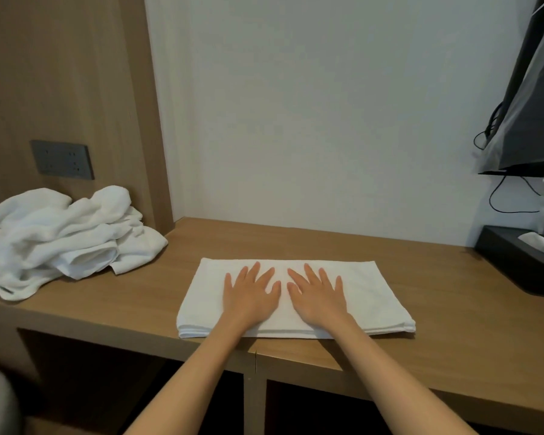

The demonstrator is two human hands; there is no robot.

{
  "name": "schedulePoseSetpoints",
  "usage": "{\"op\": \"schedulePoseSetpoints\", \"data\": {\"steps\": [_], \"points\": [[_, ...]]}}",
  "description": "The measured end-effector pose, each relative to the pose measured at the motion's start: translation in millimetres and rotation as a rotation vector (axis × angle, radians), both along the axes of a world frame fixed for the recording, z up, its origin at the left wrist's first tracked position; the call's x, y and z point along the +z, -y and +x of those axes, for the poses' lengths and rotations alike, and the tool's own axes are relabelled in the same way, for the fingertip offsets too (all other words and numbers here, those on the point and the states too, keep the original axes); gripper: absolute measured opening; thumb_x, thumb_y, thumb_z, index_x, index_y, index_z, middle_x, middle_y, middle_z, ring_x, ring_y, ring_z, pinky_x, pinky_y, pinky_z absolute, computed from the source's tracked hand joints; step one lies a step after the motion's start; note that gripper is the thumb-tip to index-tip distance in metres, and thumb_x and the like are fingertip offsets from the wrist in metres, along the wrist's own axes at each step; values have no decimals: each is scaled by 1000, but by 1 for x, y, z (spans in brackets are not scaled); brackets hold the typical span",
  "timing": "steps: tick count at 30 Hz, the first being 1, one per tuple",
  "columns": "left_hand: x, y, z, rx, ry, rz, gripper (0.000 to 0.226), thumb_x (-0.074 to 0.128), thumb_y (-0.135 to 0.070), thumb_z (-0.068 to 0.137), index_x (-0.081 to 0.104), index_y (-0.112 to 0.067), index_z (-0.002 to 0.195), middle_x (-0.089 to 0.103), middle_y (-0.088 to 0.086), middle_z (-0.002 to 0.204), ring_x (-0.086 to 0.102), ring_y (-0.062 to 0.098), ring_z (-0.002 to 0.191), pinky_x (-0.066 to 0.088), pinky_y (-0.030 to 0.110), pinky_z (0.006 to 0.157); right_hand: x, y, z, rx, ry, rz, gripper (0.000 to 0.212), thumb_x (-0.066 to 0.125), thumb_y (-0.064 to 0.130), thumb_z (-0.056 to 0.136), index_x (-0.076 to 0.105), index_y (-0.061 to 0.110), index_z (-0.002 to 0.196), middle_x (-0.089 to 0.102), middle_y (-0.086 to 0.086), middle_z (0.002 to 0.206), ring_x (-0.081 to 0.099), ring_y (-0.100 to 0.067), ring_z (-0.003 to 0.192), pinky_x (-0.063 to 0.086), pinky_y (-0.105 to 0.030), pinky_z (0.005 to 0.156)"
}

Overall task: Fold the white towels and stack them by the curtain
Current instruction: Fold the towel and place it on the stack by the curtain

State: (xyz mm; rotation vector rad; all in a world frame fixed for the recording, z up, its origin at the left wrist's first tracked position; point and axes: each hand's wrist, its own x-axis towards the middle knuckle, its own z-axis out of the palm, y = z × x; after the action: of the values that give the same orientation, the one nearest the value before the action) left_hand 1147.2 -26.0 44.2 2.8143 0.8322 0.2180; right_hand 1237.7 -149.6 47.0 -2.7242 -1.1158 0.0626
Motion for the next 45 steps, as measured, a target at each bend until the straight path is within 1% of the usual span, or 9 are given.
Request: {"op": "schedulePoseSetpoints", "data": {"steps": [7, 13, 16, 19, 24, 30, 33, 38, 45], "points": [[2, -37, -45, 114, -17, -7, 58, 10, -58, 96, 9, -39, 151, 0, -4, 161, -2, 19, 148, -6, 46, 117, 8, 55, 31, -125, -22, -75, 57, 5, 62, 95, 0, 44, 150, -11, 8, 160, -10, -24, 147, -13, -55, 113], [7, -47, -66, 184, 67, -133, 54, 15, -50, 100, 16, -33, 151, 3, -1, 161, 15, 26, 145, 18, 41, 115, 17, 90, 42, -251, -65, -69, 56, 8, 59, 97, 5, 42, 151, -8, 7, 160, 2, -35, 146, 5, -57, 115], [9, -43, -70, 215, 146, -106, 50, 18, -40, 102, 26, -28, 150, 15, 6, 159, 19, 30, 142, 22, 41, 113, 19, 91, 34, -317, 26, 50, 50, 19, 47, 101, 25, 33, 148, 15, -4, 158, 24, -38, 137, 22, -49, 111], [10, -41, -74, 276, 189, -66, 45, 22, -34, 102, 34, -27, 145, 36, 11, 147, 28, 32, 132, 25, 42, 106, 20, 92, 29, -378, 114, 66, 44, 22, 39, 102, 34, 27, 143, 36, -15, 142, 37, -36, 124, 31, -45, 104], [12, -41, -76, 356, 199, -86, 47, 28, -39, 101, 30, -23, 146, 39, 19, 137, 38, 34, 124, 30, 42, 102, 23, 91, 31, -448, 49, 78, 43, 22, 39, 102, 28, 31, 144, 38, -21, 133, 40, -38, 119, 33, -44, 101], [9, -45, -76, 305, 282, -60, 45, 31, -35, 102, 37, -19, 143, 55, 12, 132, 49, 31, 121, 38, 40, 97, 24, 89, 36, -421, 23, 5, 45, 15, 39, 103, 18, 33, 147, 44, -21, 131, 49, -35, 113, 41, -43, 94], [8, -51, -77, 237, 453, -174, 40, 37, -26, 102, 43, -15, 140, 52, 9, 136, 48, 26, 124, 37, 36, 100, 22, 89, 41, -388, 4, 132, 42, 24, 34, 102, 26, 31, 144, 54, -16, 128, 52, -35, 113, 41, -42, 92], [8, -64, -76, 191, 626, -223, 37, 39, -22, 102, 45, -17, 138, 47, 8, 138, 46, 22, 125, 33, 28, 98, 18, 76, 45, -241, -56, 664, 36, 45, 22, 99, 48, 20, 134, 55, -11, 132, 51, -32, 120, 41, -38, 94], [35, -99, -66, 153, 790, -144, 35, 38, -21, 102, 47, -19, 136, 49, 4, 128, 45, 16, 119, 27, 16, 89, 40, 29, 55, -165, -21, 868, 34, 48, 23, 98, 52, 22, 132, 57, -8, 130, 52, -29, 117, 41, -36, 93]]}}
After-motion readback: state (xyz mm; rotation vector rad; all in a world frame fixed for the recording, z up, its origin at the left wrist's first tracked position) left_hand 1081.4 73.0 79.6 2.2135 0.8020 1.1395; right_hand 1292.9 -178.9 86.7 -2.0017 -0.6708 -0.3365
